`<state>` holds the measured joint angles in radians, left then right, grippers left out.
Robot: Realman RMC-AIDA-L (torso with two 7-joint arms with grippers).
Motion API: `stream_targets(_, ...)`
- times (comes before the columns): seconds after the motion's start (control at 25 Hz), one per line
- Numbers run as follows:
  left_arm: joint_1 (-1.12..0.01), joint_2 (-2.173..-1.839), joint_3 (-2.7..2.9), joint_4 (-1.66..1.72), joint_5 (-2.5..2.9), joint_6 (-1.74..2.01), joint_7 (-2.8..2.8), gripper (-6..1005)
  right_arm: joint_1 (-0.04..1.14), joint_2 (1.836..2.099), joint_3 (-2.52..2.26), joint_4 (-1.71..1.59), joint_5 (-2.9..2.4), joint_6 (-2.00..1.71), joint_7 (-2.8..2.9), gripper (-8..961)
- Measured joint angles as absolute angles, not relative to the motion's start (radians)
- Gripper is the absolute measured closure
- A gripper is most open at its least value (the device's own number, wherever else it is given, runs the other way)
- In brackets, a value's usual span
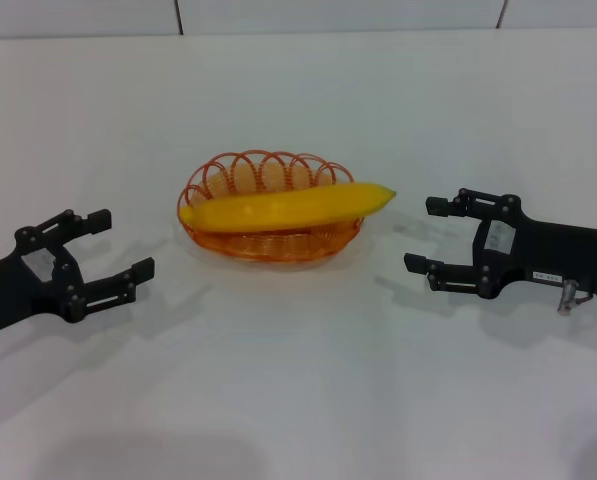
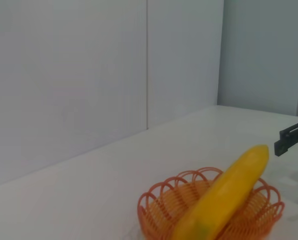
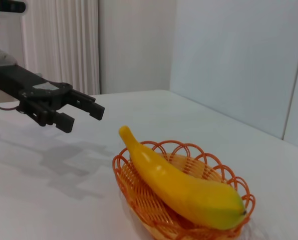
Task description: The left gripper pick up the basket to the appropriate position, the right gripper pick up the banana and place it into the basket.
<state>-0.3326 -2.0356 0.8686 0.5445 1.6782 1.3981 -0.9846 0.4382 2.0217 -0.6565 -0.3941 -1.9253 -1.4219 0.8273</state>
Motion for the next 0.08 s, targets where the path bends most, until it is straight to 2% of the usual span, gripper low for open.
stream_targets(0.08, -0.333, -2.036, 0.869, 0.545, 1.678, 1.394, -0.985, 120, 0.438, 2.022, -0.656, -0.394, -1.925, -1.422, 0.828, 162)
